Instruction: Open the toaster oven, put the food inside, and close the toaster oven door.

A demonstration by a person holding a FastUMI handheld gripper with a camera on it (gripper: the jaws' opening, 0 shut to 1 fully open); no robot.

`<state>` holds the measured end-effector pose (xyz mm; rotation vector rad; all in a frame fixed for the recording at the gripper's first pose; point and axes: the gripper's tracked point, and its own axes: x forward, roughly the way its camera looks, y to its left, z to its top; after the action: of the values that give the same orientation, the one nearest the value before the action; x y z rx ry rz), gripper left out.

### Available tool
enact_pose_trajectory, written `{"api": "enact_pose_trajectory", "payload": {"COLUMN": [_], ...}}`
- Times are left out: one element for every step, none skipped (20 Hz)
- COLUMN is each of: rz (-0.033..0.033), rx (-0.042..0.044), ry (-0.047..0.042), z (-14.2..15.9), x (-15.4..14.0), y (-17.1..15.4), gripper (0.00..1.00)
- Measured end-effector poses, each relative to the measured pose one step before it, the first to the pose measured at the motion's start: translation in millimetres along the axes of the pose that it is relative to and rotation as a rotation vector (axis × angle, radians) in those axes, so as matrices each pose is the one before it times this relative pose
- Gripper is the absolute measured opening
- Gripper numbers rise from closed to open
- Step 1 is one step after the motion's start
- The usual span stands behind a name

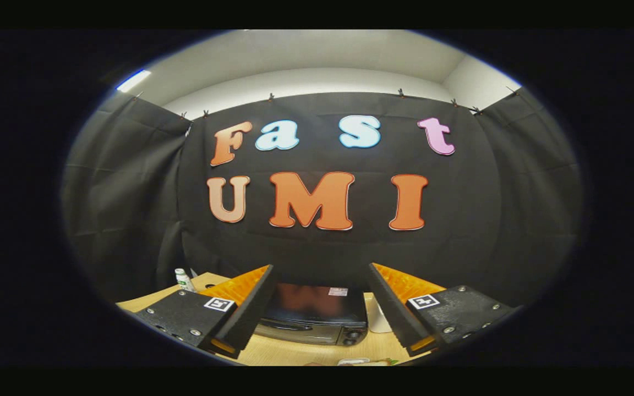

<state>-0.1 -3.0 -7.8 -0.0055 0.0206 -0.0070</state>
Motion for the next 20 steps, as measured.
{"api": "enact_pose_trajectory", "payload": {"rz": [-0.00069,0.00308,0.00056,0.00403,0.00269,0.00242,0.00267,0.0008,0.0023,0.00145,0.00604,0.00427,0.00488,0.00439,0.00408,0.0013,0.00095,0.00942,0.01231,0.00952], "rx": [0.00052,0.00041,0.00026,0.00104,0.00212,0.00406,0.00563,0.00601,0.00643,0.00593,0.00677,0.00807,0.00945,0.00919,0.00508,0.00236,0.00078,0.00096,-0.00098,-0.00533], "ry": [0.00209,0.00395,0.00445,0.00511,0.00608,0.00738,0.00901,0.01096,0.01104,0.01321,0.01833,0.02119,0.0215,0.01899,0.02257,0.02131,0.0253,0.02384,0.02075,0.02148], "z": [-1.39,-1.71,-2.48,-2.72,-2.72,-4.29,-4.09,-4.66,-5.74,-6.07,-7.81,-8.65,-8.4,-7.67,-8.38,-10.52,-9.76,-11.05,-9.51,-9.38], "x": [0.16,-0.55,0.34,1.21,1.15,1.06,2.57,3.5,2.59,3.51,3.73,3.47,3.77,4.8,4.88,4.91,5.47,4.67,5.63,5.78], "y": [0.42,1.59,0.43,1.61,2.49,1.48,2.16,1.48,2.35,2.26,2.98,2.68,2.17,3.01,2.66,2.29,2.58,4.79,5.47,4.74], "gripper": [0.99,0.99,0.99,0.99,0.99,0.99,0.99,0.99,0.99,0.99,0.99,0.99,0.99,0.99,0.99,0.99,0.99,0.99,0.99,0.99]}}
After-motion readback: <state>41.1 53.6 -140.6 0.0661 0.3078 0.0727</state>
